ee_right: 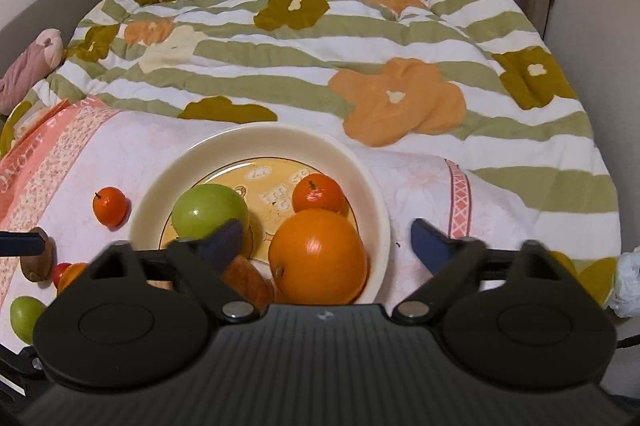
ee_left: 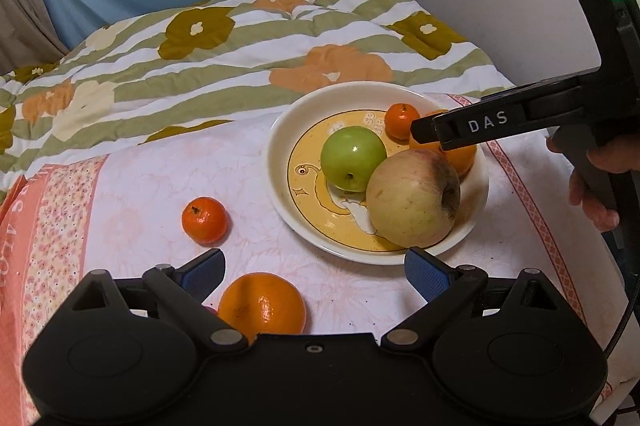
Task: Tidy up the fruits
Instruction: 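Carry the apple and orange to the duck bowl and release them inside, then move both tools back toward the fruits left on the cloth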
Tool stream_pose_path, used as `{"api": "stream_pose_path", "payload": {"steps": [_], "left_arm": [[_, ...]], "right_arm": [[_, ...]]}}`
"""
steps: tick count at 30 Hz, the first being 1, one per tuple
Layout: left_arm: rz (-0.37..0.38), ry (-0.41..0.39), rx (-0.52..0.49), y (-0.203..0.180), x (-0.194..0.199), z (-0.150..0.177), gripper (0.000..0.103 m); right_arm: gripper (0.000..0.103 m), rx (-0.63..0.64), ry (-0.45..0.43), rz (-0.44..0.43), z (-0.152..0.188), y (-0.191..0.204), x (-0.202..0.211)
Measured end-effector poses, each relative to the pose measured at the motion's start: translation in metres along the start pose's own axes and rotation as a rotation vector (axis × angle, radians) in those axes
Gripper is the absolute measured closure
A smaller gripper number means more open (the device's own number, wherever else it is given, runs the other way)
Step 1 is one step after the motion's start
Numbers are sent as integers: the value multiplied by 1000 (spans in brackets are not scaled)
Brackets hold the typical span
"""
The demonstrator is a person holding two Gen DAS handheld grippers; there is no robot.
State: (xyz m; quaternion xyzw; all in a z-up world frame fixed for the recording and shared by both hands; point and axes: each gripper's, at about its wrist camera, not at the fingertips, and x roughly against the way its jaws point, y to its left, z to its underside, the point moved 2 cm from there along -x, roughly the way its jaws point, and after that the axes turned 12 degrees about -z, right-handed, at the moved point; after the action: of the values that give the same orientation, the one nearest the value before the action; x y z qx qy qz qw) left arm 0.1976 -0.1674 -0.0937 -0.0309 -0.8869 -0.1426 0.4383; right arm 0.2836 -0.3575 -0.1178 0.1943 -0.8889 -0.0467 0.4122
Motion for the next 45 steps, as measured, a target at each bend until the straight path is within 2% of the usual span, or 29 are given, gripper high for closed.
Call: {"api": "stream_pose_path", "payload": {"steps": [8,14,22,28,33,39,45], "left_arm": [[0,-21,4,3,12,0,5],[-14,-56,20,9,31,2,5],[-53,-83,49,29,58,15,5],[-90,-121,92,54,87,28,5],[-89,-158,128,79,108,43,5],[-78,-177,131,109,124,64,5],[-36,-165,120,139,124,81,4]], "right_arm": [[0,11,-10,32,-2,6,18],[0,57,-46,64,-3,24,43],[0,83,-82,60,-1,53,75],[0,94,-126,83,4,81,104],[0,68,-152,77,8,109,127],[0,43,-182,79,18,149,148],[0,-7,-182,86,31,182,154]]}}
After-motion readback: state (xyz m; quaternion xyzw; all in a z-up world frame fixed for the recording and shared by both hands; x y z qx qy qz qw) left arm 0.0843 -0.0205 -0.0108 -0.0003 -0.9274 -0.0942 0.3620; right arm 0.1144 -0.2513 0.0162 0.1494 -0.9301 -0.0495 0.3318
